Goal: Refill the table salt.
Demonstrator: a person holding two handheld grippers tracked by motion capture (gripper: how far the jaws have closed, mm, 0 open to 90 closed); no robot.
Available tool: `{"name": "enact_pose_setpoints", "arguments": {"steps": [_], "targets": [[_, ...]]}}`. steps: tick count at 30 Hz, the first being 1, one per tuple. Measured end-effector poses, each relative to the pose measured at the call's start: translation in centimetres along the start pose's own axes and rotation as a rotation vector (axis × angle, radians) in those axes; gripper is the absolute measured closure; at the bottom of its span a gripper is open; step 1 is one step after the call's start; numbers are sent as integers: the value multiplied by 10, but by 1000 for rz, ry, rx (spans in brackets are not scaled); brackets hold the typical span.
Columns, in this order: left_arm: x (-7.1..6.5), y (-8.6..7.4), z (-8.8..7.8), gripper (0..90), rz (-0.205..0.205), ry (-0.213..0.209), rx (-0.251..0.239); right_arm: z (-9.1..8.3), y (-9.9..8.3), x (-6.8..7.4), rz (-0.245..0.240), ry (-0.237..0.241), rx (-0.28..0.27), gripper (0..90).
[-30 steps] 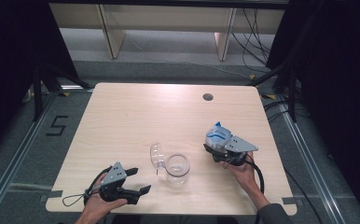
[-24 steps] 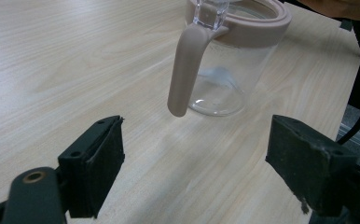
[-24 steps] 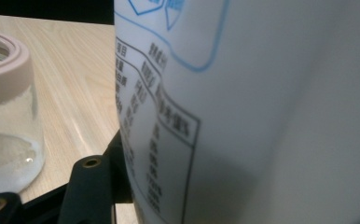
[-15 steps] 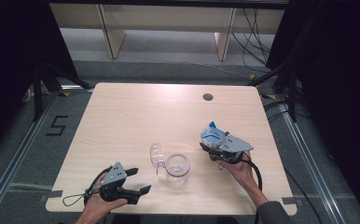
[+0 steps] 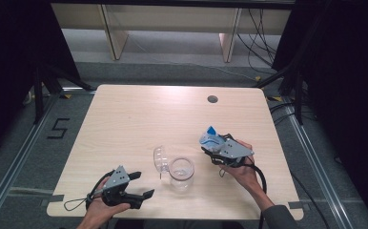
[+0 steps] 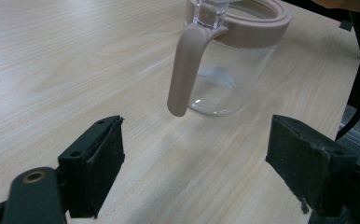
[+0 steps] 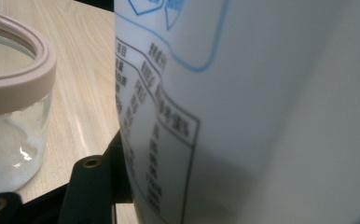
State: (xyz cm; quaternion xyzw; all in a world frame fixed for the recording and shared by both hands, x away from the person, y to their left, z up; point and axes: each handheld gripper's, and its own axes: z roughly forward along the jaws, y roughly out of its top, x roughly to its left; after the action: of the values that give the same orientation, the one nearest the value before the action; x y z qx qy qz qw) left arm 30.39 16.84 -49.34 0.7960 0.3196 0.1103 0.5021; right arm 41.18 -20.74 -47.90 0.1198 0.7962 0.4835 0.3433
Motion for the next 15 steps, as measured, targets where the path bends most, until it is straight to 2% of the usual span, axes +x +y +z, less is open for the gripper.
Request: {"name": "enact_pose_setpoints", "arguments": {"steps": [4, 8, 10, 12, 13, 15], "targets": [[-1, -1, 1, 182, -9, -1, -5, -1, 4, 3, -47, 4, 12, 423], [-1, -1, 1, 182, -15, 1, -8, -1, 7, 5, -103, 1, 1, 422], [-1, -1, 1, 182, -14, 1, -8, -2, 8, 8, -87, 16, -1, 423], [-1, -1, 0, 182, -8, 1, -3, -1, 9, 8, -122, -2, 1, 423], [-1, -1, 1, 182, -14, 1, -8, -2, 10, 8, -130, 9, 6, 422], [-1, -1, 1, 183, -14, 0, -7, -2, 11, 9, -143, -3, 8, 423]]}}
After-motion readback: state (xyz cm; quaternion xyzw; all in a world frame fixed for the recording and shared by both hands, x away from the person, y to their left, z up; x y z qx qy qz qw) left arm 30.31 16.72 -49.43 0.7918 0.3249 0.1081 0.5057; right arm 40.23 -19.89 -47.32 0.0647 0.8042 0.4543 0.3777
